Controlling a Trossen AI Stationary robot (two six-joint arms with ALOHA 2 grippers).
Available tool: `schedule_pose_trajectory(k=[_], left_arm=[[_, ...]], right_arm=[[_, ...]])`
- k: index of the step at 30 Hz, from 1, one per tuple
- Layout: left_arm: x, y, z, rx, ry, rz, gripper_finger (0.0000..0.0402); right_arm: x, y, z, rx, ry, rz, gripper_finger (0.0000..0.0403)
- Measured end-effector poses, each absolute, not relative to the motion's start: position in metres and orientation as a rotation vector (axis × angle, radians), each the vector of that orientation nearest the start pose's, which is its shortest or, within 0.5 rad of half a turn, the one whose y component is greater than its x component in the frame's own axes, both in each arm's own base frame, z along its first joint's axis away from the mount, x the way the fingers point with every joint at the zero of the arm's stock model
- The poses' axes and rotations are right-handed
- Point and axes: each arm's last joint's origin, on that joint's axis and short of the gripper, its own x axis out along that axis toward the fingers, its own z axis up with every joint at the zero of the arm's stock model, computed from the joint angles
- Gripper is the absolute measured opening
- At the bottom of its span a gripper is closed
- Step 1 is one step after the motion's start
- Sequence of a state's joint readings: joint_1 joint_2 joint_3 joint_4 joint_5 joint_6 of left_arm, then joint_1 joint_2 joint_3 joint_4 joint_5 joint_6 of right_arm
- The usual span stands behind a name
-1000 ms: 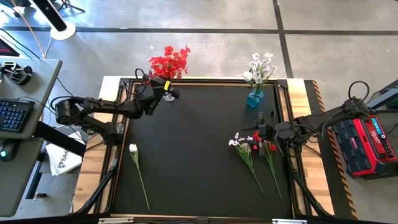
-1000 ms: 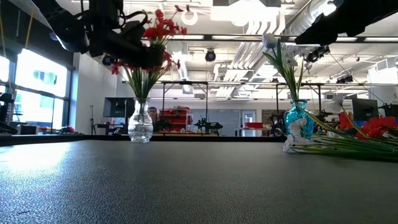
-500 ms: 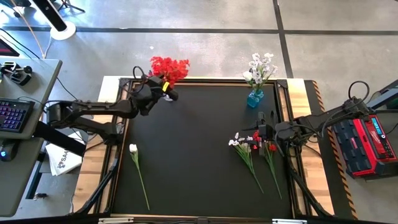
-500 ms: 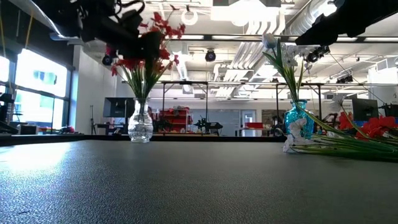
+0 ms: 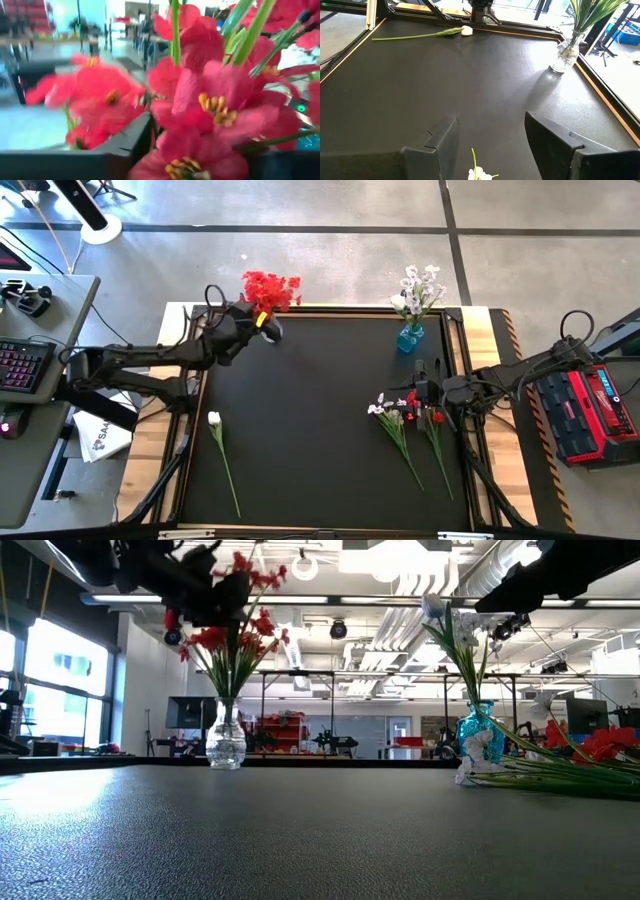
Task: Sort flowers into vase by color
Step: Put the left red flowers into the transparent vase
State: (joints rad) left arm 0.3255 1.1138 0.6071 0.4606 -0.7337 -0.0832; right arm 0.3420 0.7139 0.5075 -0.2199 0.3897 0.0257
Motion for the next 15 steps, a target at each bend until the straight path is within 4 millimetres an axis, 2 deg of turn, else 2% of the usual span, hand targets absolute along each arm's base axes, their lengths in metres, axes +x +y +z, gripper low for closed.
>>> schedule_pose_trajectory(k=[6, 8, 11, 15], left_arm=[[0.213, 0.106, 0.259, -0.185, 0.05, 1.035, 0.0022], [0.211, 0.107, 0.257, -0.19, 0.069, 1.047, 0.0009], [0.21, 0.109, 0.256, -0.194, 0.081, 1.06, 0.0028], [0.21, 0.109, 0.255, -0.182, 0.1, 1.034, 0.0081]], right_arm=[[0.153, 0.043, 0.246, -0.128, 0.398, -0.052, 0.0197], [0.153, 0.043, 0.246, -0.132, 0.398, -0.051, 0.0197], [0.153, 0.043, 0.246, -0.134, 0.398, -0.051, 0.0197], [0.153, 0.043, 0.246, -0.135, 0.398, -0.051, 0.0197]])
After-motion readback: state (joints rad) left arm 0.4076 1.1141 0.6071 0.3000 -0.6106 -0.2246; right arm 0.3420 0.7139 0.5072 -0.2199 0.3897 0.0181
